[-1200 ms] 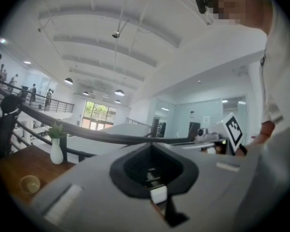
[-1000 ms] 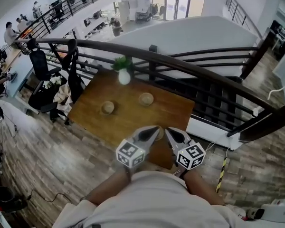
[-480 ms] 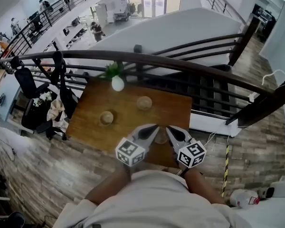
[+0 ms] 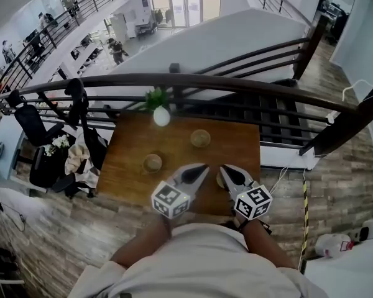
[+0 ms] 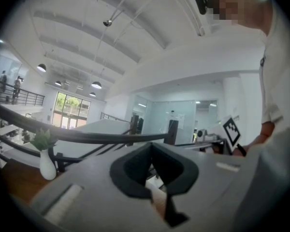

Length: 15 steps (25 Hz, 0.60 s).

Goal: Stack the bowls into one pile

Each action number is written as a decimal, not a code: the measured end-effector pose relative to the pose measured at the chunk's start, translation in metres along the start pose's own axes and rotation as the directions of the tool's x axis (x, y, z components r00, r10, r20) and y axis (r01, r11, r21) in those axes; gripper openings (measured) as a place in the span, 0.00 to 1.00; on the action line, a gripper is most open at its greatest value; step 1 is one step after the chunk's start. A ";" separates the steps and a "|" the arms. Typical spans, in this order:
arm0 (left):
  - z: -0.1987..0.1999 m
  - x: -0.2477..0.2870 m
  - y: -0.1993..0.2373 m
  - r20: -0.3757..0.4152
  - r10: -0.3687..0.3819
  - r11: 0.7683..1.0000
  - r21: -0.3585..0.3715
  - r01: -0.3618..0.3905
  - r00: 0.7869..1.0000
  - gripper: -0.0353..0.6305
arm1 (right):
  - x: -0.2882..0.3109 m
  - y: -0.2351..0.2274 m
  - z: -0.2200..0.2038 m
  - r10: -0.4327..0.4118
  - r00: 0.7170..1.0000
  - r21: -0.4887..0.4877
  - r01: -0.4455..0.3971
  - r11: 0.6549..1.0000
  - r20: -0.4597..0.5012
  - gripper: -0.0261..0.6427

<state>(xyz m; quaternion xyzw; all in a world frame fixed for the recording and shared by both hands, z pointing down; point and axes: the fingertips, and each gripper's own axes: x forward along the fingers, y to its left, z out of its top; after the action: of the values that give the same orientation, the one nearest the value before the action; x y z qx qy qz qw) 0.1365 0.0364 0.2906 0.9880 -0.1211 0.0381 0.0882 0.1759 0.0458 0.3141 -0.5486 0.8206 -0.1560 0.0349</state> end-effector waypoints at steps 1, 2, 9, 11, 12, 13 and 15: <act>-0.003 -0.006 0.004 -0.005 -0.008 1.000 -0.004 0.008 1.000 0.06 | 0.004 0.003 -0.003 -0.009 1.000 0.001 0.009 1.000 0.000 0.05; -0.008 -0.010 0.006 -0.013 -0.015 1.000 -0.012 0.014 1.000 0.06 | 0.007 0.005 -0.006 -0.019 1.000 0.003 0.019 1.000 -0.002 0.05; -0.031 -0.012 0.022 -0.041 -0.048 0.996 -0.079 0.045 0.998 0.06 | 0.009 -0.011 -0.030 -0.085 0.995 0.055 0.088 0.995 -0.048 0.05; -0.036 -0.008 0.032 -0.050 -0.044 0.995 -0.095 0.039 0.998 0.06 | 0.013 -0.022 -0.034 -0.101 0.993 0.067 0.105 0.992 -0.060 0.05; -0.038 -0.006 0.037 -0.056 -0.042 0.994 -0.100 0.036 0.998 0.06 | 0.015 -0.028 -0.036 -0.106 0.992 0.072 0.111 0.991 -0.065 0.05; -0.041 -0.005 0.041 -0.064 -0.040 0.994 -0.104 0.034 0.997 0.06 | 0.018 -0.033 -0.039 -0.111 0.991 0.074 0.116 0.990 -0.070 0.05; -0.050 -0.001 0.044 -0.077 -0.038 0.993 -0.115 0.029 0.996 0.06 | 0.018 -0.045 -0.048 -0.120 0.989 0.073 0.126 0.989 -0.087 0.05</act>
<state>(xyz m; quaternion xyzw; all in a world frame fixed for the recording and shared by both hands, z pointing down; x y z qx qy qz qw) 0.1219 0.0036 0.3472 0.9809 -0.1028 0.0687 0.1499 0.1975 0.0241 0.3751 -0.5896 0.7792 -0.2125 0.0128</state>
